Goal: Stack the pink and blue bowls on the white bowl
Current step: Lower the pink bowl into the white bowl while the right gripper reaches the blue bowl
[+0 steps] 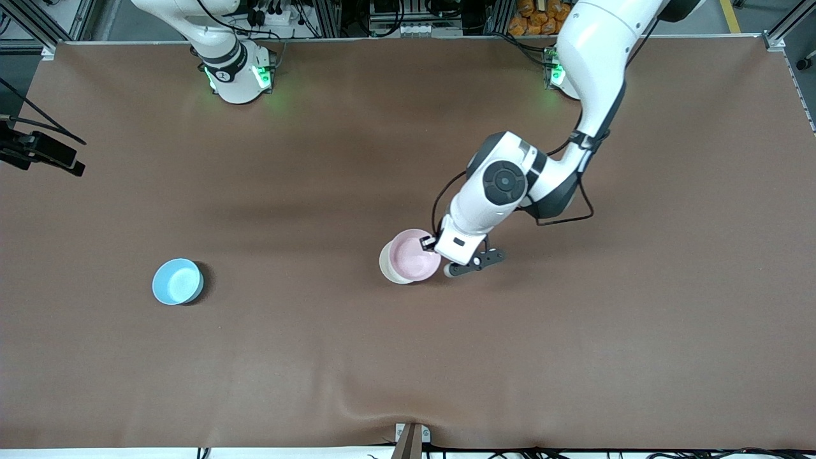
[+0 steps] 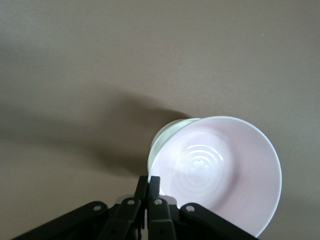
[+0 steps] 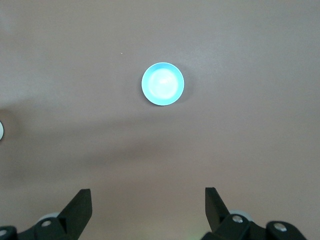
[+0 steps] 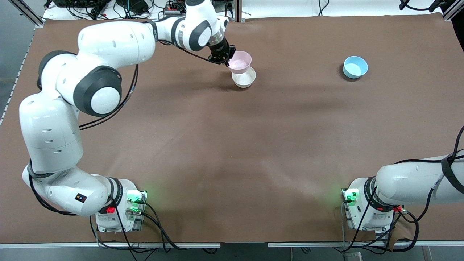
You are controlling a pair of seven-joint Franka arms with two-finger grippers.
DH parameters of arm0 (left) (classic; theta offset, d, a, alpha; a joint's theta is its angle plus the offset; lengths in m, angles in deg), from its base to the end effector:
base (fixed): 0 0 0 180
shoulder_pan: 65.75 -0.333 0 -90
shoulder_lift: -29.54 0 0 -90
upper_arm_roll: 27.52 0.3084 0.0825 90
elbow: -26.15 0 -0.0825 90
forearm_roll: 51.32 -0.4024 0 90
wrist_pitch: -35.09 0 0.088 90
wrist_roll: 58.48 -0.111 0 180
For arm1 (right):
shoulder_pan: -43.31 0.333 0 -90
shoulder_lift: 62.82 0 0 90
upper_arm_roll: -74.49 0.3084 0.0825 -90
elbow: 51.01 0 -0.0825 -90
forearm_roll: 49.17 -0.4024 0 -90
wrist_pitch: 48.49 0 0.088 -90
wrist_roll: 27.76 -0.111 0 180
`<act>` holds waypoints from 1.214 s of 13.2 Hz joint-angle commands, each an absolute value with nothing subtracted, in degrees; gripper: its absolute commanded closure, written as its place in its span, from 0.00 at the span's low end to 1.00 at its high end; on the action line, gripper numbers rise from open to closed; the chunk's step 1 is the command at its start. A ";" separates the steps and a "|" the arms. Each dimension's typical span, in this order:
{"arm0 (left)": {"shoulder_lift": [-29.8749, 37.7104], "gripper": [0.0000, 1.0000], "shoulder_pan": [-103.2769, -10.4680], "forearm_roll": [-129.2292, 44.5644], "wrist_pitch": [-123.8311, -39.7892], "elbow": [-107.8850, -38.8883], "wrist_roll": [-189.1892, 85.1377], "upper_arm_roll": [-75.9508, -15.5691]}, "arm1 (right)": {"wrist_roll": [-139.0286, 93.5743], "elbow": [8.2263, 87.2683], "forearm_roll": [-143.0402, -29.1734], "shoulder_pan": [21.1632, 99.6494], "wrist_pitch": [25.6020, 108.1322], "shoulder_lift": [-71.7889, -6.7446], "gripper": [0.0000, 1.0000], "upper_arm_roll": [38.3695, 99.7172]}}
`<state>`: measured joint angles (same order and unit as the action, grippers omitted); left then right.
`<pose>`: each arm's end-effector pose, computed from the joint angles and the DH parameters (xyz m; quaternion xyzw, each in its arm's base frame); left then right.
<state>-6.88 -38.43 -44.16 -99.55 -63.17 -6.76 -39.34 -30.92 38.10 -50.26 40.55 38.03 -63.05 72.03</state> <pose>0.5778 -0.4448 0.2763 0.9758 0.1725 -0.0185 0.1334 0.5632 -0.0493 0.6176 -0.9971 0.0727 0.0204 0.0100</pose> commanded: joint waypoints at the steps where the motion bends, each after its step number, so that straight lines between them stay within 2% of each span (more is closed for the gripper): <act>1: -10.35 1.00 -37.10 -45.08 -103.58 -61.30 -5.74 -38.77 | -31.45 37.06 -50.58 39.79 37.73 -62.56 0.00 72.56; 4: -11.50 1.00 -36.22 -45.08 -106.58 -61.30 -5.74 -38.77 | -31.45 37.06 -50.58 39.79 37.73 -62.56 0.00 72.56; 13: -12.47 1.00 -35.60 -45.79 -107.99 -62.09 -5.30 -38.60 | -31.45 36.88 -50.67 39.97 37.64 -62.29 0.00 72.56; 16: -12.56 1.00 -35.60 -47.37 -108.26 -62.70 -5.22 -38.60 | -31.45 36.62 -50.84 40.84 40.43 -57.38 0.00 72.91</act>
